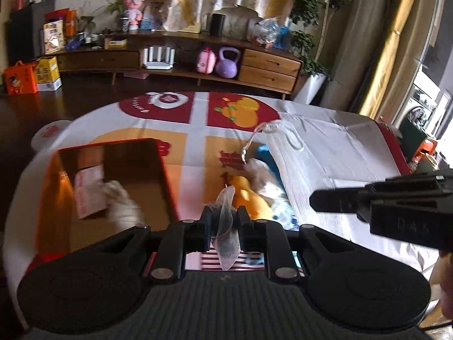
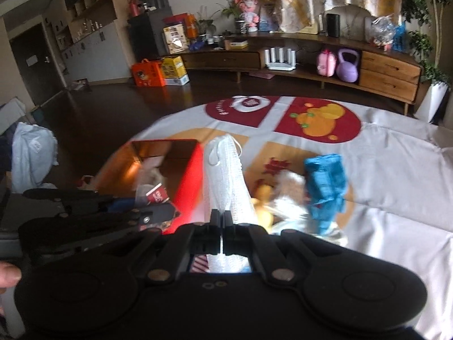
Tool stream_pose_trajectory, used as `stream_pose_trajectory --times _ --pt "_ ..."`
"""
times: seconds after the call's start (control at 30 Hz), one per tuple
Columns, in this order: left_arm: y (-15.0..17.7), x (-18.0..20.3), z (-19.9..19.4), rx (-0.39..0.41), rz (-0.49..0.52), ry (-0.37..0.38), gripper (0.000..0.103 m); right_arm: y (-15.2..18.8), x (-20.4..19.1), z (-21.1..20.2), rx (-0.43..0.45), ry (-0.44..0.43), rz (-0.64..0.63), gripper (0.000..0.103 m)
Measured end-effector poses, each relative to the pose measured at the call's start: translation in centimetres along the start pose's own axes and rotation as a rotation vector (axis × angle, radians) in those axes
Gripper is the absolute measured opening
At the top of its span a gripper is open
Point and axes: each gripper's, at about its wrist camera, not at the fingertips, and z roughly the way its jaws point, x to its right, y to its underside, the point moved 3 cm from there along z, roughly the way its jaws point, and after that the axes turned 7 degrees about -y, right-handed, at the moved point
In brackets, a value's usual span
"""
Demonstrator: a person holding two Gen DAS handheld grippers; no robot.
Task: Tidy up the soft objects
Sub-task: 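Carry both bags over the red box and open both tools to drop them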
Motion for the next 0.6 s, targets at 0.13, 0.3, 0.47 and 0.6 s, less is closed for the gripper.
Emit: stream_pose_trajectory --times 0.13,0.3,0.47,0.6 --pt "-0.8 -2.5 -0.9 0.008 -0.021 -0.022 0.018 -0.7 -2.4 0.5 -0.001 -0.016 -0.021 0.000" --pt "-1.5 -5.5 -1.9 0.014 -0.044 -0.054 0.018 -1.6 -4.7 1.7 -0.012 -0.027 -0.038 0.001" --pt "-2.0 -7.8 -2.6 0.025 -0.044 -0.081 0.018 -2.5 -6.9 3.1 -0.021 -0.049 -0.060 0.001" --pt "-2.3 -9.6 -2.6 0.019 -0.057 -0.097 0.018 -3.2 -8.3 4.4 -0.032 -0.072 -0.068 0.001"
